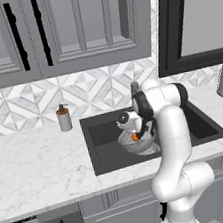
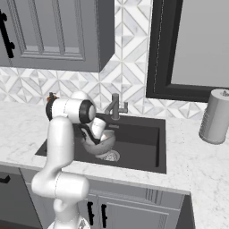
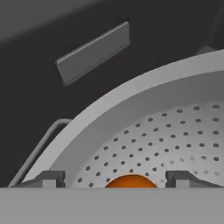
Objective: Put the colander in the sink, put the tangerine in the colander, and turn on the sink faucet and pour water over the colander.
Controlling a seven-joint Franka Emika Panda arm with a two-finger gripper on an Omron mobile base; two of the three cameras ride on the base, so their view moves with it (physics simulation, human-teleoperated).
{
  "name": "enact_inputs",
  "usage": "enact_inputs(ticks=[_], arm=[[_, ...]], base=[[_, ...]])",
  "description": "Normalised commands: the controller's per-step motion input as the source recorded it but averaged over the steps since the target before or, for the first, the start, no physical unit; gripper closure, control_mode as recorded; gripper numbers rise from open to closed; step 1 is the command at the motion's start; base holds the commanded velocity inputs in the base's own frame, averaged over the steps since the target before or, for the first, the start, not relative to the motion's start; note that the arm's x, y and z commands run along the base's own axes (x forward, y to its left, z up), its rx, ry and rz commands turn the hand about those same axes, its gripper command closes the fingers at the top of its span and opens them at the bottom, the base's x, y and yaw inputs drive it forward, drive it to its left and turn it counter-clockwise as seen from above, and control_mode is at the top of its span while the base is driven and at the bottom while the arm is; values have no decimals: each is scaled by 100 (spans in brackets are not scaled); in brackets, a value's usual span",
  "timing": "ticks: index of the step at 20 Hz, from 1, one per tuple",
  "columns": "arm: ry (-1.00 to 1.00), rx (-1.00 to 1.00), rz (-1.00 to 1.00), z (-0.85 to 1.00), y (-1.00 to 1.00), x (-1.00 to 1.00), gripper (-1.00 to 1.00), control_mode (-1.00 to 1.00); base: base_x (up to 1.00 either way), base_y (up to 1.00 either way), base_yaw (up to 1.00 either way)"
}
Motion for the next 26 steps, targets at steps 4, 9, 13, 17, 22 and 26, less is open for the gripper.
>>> enact_inputs(ticks=[4,9,13,17,22,26], arm=[[-13,1,13,-2,-8,-34,-100,-100],[-24,5,10,-3,-49,-84,-100,-100],[-27,9,8,-5,-50,-94,-100,-100],[-30,10,10,33,11,-99,-100,-100],[-8,1,10,55,72,-85,-100,-100],[-1,1,2,6,83,-99,-100,-100]], base=[[0,0,0],[0,0,0],[0,0,0],[0,0,0],[0,0,0],[0,0,0]])
